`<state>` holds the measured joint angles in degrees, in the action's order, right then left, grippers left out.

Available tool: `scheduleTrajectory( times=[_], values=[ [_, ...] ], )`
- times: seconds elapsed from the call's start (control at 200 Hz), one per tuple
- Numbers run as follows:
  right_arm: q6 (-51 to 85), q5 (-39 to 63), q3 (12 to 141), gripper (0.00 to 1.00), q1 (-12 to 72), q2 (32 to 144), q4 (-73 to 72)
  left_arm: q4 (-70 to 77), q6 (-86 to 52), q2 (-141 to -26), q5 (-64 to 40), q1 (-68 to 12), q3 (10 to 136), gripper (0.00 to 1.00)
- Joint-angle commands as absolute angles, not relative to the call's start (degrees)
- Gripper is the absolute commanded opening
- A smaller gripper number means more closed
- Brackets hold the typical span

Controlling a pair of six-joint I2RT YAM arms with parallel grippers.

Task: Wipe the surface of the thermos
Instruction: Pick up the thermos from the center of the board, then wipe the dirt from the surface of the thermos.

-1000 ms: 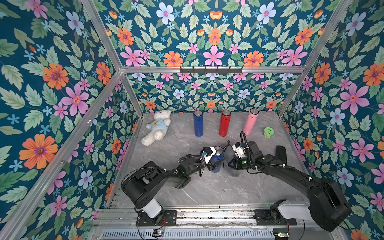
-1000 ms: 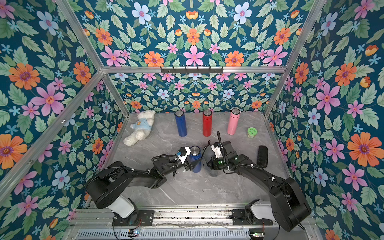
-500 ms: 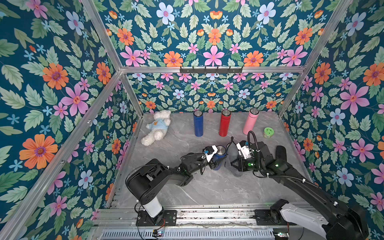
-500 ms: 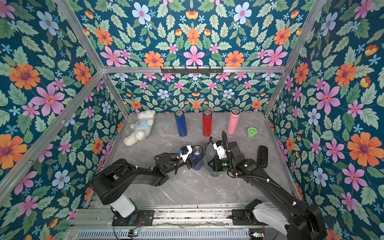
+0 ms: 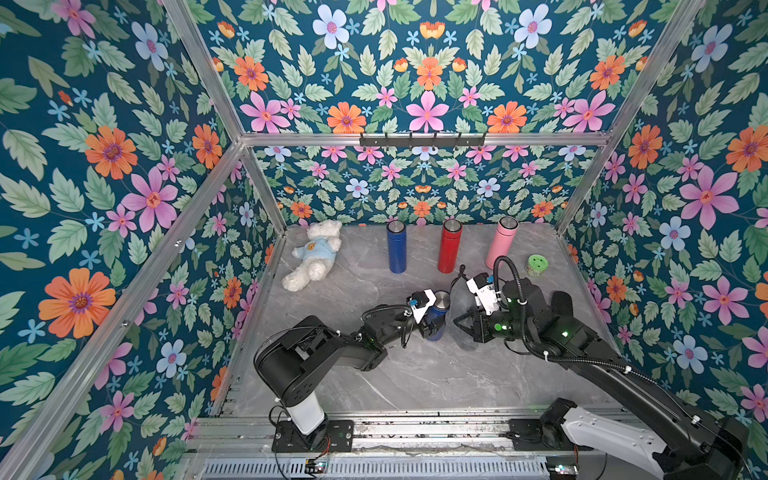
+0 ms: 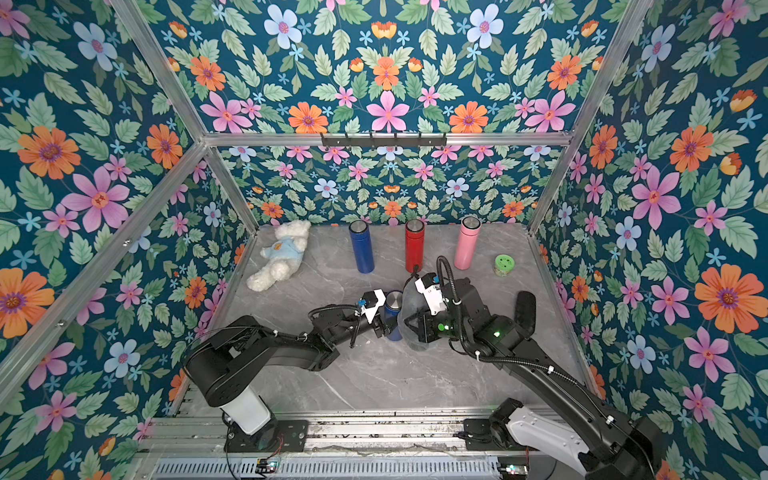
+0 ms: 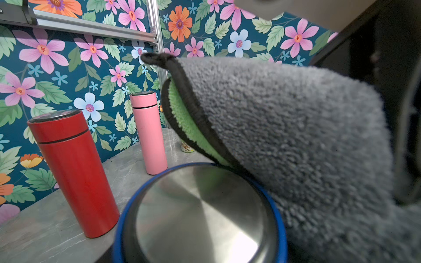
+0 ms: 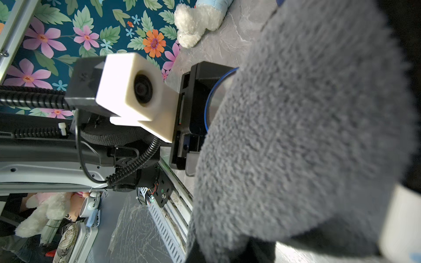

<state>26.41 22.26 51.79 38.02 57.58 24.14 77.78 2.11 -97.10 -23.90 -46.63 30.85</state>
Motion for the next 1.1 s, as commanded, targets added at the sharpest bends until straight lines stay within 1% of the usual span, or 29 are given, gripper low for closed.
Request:
scheduleTrajectory(
  times=[0.0, 0.17, 0.365, 0.47, 0.755, 0.89, 1.095],
  values=[
    [26.0, 21.1, 52.8, 0.0, 38.4, 58.7, 19.8, 81.0, 1.8, -97.3, -26.0, -46.9, 30.7, 0.0],
    [25.2, 18.4, 55.2, 0.0, 38.8, 59.2, 20.4, 81.1, 1.8, -97.1, -26.1, -46.8, 30.0, 0.0],
    [24.0, 14.7, 57.1, 0.0, 38.8, 56.6, 24.7, 81.4, 1.6, -97.3, -25.7, -46.9, 29.5, 0.0],
    [23.5, 14.7, 57.3, 0.0, 38.8, 56.9, 25.4, 82.1, 1.4, -97.4, -25.8, -46.8, 29.6, 0.0],
    [23.9, 16.0, 56.5, 0.0, 38.9, 65.0, 19.5, 83.7, 0.3, -98.1, -28.0, -47.0, 30.6, 0.0],
    [23.7, 15.9, 58.2, 0.0, 38.8, 69.9, 17.3, 82.7, 0.2, -98.7, -29.3, -47.4, 31.6, 0.0],
    [23.0, 14.4, 60.8, 0.0, 38.9, 76.5, 15.3, 85.0, -0.4, -99.5, -28.8, -47.5, 31.0, 0.0]
  ],
)
